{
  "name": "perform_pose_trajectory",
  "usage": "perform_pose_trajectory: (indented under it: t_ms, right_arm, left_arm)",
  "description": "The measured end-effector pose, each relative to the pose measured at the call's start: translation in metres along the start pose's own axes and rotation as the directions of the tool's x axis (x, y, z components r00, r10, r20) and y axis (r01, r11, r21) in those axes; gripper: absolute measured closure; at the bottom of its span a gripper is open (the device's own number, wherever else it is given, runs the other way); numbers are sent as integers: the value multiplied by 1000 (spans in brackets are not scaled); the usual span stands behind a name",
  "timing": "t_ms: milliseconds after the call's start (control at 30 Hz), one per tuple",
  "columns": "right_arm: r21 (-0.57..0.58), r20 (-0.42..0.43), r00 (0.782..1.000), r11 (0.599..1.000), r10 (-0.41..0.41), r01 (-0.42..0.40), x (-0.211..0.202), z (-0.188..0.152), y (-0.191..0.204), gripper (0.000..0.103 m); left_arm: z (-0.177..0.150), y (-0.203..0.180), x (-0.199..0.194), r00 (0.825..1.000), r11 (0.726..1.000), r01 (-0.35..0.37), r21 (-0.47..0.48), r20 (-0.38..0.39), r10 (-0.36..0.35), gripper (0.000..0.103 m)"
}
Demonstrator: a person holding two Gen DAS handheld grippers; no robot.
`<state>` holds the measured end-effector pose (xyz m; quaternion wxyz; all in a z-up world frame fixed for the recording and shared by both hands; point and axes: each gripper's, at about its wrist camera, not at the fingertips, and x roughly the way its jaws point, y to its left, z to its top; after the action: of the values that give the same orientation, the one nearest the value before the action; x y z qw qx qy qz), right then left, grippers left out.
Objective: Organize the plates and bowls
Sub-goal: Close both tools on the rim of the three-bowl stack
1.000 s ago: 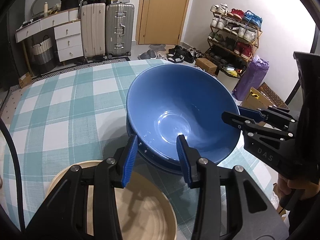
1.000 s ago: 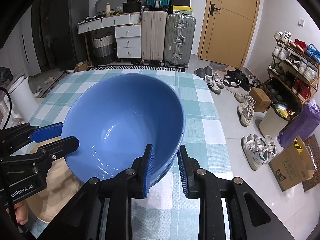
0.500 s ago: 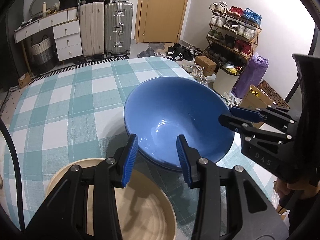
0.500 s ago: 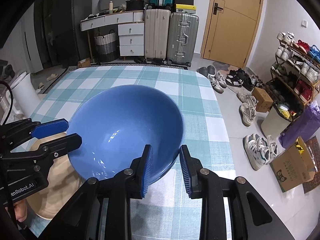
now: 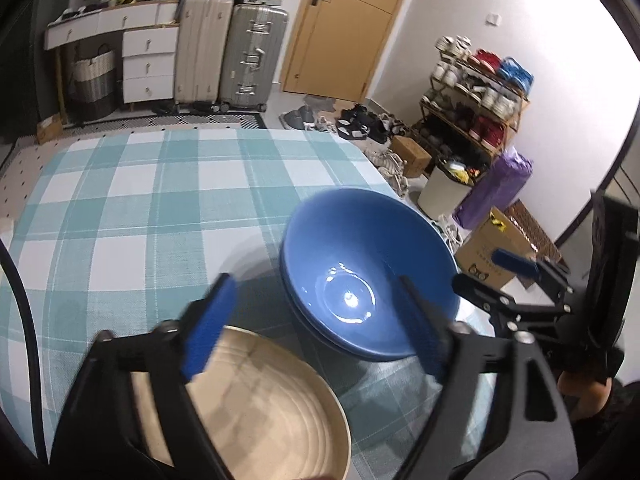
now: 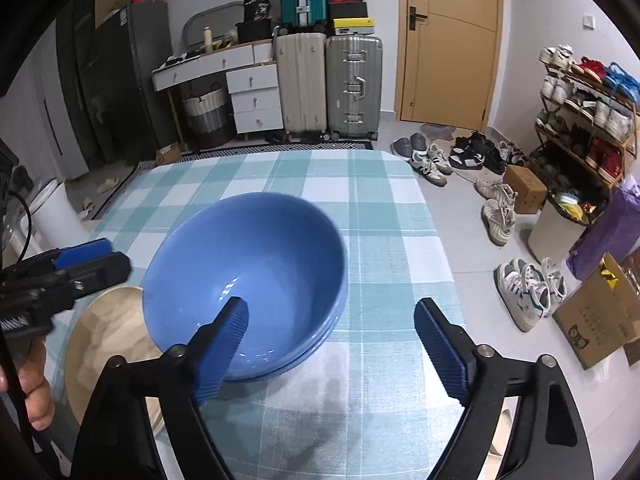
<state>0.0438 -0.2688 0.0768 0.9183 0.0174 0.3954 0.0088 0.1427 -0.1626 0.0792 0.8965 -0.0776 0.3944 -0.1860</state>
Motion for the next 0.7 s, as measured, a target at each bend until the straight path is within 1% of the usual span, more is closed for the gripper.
perform_pose_trajectory:
  t_ms: [33,67,133,167,233,333,500,633,667,700]
  right_arm:
    - [16,-2,1000,1000,13,-13,1,-1,-3,13]
    - [28,-5,1000,999,25,-25,1,0,-4,11]
    - [62,-19,997,995,78,-76,5,-1,-8,9]
    - [75,-25,995,992,99,-97,7,-3,-10,9]
    - [96,-29,993,989,117,-114,10,-5,-12,9]
    - [123,-24,993,986,117,-113,15,-6,-15,8]
    - [212,-21,984,963,177,-168,25,-10,-24,8]
    - [238,-10,977,950,213,-205,34,-13,-24,8]
    - [245,-9,974,945,225,-216,36,-13,-24,9]
    - [251,-10,972,941,235,-225,38,-14,-24,10]
  left_arm:
    - [2,2,0,1000,1000,-2,-9,3,2,21]
    - [3,4,0,1000,1000,-2,-18,3,2,19]
    - [4,9,4,1000,999,0,-45,-10,-1,10]
    - [4,12,7,1000,998,5,-58,-14,-5,0]
    - [3,14,11,1000,997,11,-75,-16,-12,1]
    - [1,15,21,999,996,19,-86,-37,-22,1]
    - [-2,14,39,998,995,12,-103,-67,-19,1]
    - [-4,17,49,996,992,13,-124,-82,-24,1]
    - [-4,18,52,996,992,10,-129,-82,-21,1]
    - [-4,20,54,996,991,9,-132,-84,-20,5]
